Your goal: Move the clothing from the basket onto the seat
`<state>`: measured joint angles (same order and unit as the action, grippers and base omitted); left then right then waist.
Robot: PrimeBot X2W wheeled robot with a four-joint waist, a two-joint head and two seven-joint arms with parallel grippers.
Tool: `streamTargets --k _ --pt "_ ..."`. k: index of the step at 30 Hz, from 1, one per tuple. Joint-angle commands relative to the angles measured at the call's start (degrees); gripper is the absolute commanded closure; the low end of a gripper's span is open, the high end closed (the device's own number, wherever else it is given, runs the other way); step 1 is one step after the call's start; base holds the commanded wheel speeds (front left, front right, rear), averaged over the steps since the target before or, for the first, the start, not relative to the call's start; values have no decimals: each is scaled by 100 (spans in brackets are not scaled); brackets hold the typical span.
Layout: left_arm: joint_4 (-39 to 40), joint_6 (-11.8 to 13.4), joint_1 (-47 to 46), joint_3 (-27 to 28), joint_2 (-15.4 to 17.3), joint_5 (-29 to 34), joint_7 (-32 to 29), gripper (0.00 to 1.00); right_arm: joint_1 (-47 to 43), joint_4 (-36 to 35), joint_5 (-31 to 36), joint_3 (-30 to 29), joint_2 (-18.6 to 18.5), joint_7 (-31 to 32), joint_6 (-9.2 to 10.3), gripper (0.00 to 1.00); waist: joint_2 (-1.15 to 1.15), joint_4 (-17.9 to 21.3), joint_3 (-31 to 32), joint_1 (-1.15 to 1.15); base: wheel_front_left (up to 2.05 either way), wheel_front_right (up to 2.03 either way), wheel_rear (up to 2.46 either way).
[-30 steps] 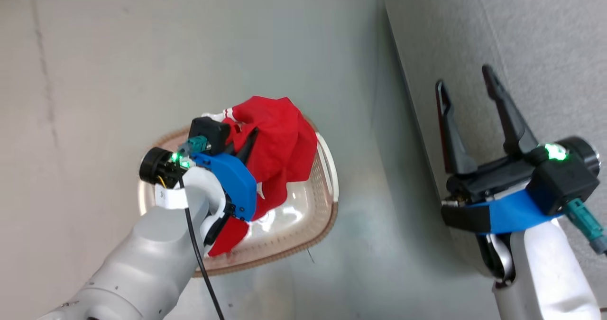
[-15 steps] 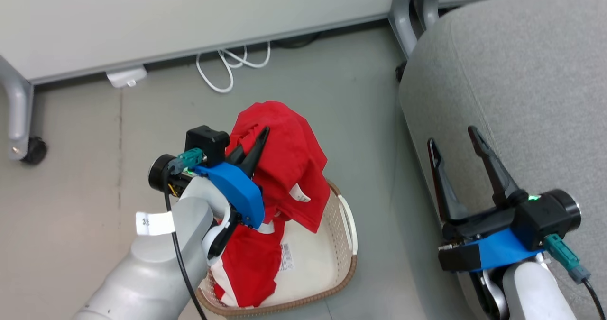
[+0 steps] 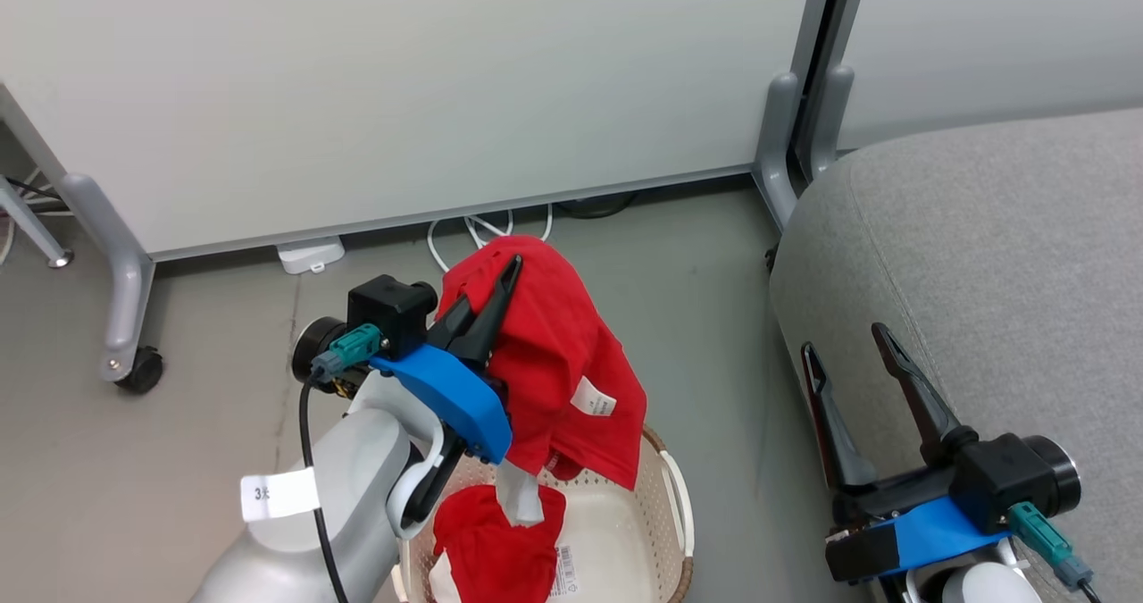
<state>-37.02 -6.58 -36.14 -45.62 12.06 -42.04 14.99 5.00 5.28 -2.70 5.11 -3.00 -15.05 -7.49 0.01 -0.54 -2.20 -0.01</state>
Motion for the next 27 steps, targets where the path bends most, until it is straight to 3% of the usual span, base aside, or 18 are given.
streamTargets --k 1,19,27 --pt "48 35 84 35 24 38 29 100 -87 11 -39 -1 13 -20 0 0 -1 -45 64 1 0 0 0" --pt "525 147 320 104 101 273 29 100 -64 -53 -63 150 17 -20 0 0 -1 -149 164 1 0 0 0" --pt "554 147 105 54 50 319 22 100 477 7 4 861 -60 -20 0 0 -1 -209 8 1 0 0 0"
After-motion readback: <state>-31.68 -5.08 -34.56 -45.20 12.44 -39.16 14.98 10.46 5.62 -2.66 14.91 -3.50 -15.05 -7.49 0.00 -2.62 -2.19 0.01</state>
